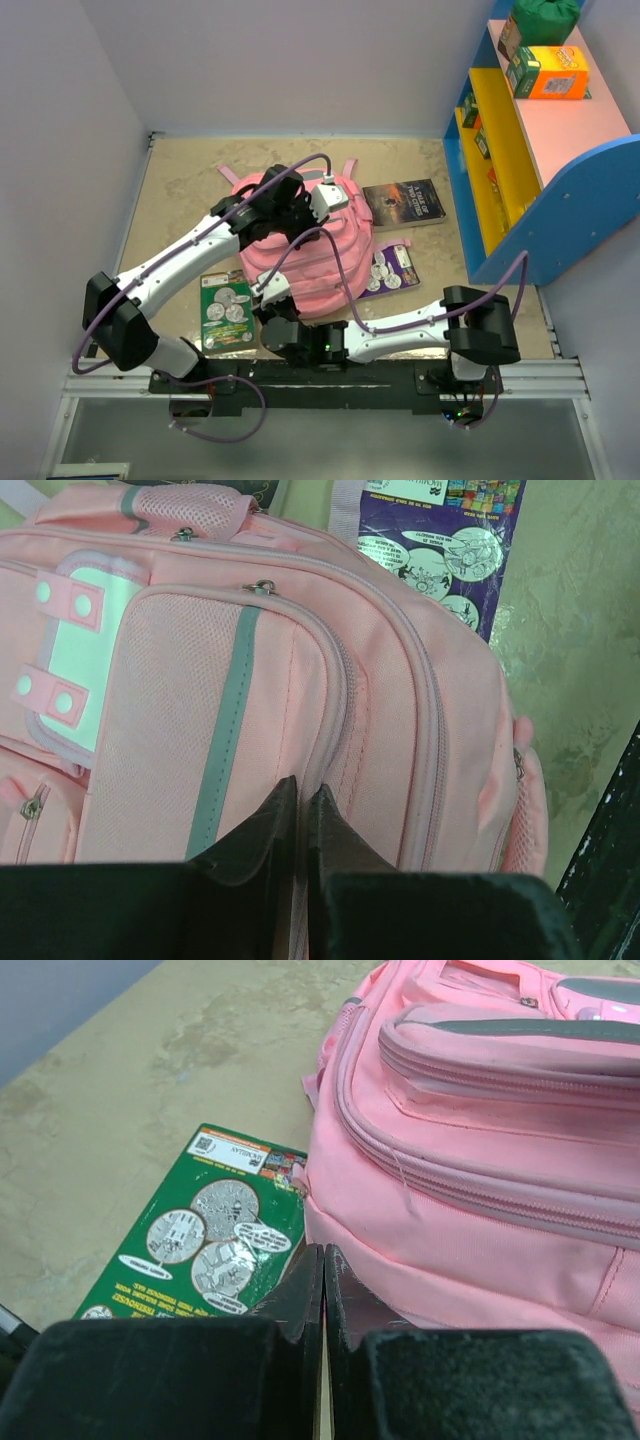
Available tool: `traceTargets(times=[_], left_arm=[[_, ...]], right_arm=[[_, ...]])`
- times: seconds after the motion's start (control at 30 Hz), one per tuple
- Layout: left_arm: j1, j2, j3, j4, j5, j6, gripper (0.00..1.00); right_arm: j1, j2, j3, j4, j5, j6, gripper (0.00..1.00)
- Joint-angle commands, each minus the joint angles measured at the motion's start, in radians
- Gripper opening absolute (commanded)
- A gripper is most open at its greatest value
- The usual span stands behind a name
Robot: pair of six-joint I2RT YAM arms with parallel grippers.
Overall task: Pack the student bag
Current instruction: Unzip the student bag at the center of the board.
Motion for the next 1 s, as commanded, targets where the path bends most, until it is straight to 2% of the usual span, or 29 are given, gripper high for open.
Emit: traceTargets(times=[0.0, 0.03, 0.07, 0.1, 0.2, 0.4, 0.5, 0.6, 0.7, 0.97], left_arm=[[0.011, -0.055, 0.052, 0.081, 0.028, 0.012, 0.0], [0.011, -0.064, 0.046, 0.061, 0.025, 0.024, 0.0], [0.016, -0.072, 0.027, 0.052, 0.03, 0.055, 0.0], [0.019, -0.08, 0.016, 0.047, 0.035, 0.072, 0.0], [0.019, -0.114, -0.017, 0.026, 0.024, 0.145, 0.0], [0.043, -0.141, 0.007, -0.08, 0.012, 0.259, 0.0], [0.046, -0.15, 0.01, -0.105, -0.007, 0.28, 0.0], [0.046, -0.15, 0.013, -0.115, -0.01, 0.283, 0.0], [0.046, -0.146, 0.013, -0.117, 0.002, 0.274, 0.0], [0.046, -0.134, 0.023, -0.111, -0.002, 0.259, 0.0]], right_arm=[[0.006, -0.06, -0.023, -0.052, 0.061, 0.056, 0.0], [0.003, -0.109, -0.058, -0.078, 0.088, 0.106, 0.03], [-0.003, -0.144, -0.08, -0.132, 0.095, 0.137, 0.11], [-0.007, -0.179, -0.104, -0.146, 0.095, 0.158, 0.26], [-0.007, -0.337, -0.237, -0.134, 0.084, 0.195, 0.44], [-0.032, -0.637, -0.584, 0.07, -0.035, 0.064, 0.48], [-0.105, -0.751, -0.65, 0.107, -0.193, 0.065, 0.49], [-0.136, -0.818, -0.702, 0.15, -0.256, 0.064, 0.49], [-0.167, -0.815, -0.718, 0.162, -0.333, 0.071, 0.49], [-0.234, -0.678, -0.689, 0.195, -0.566, 0.094, 0.52]])
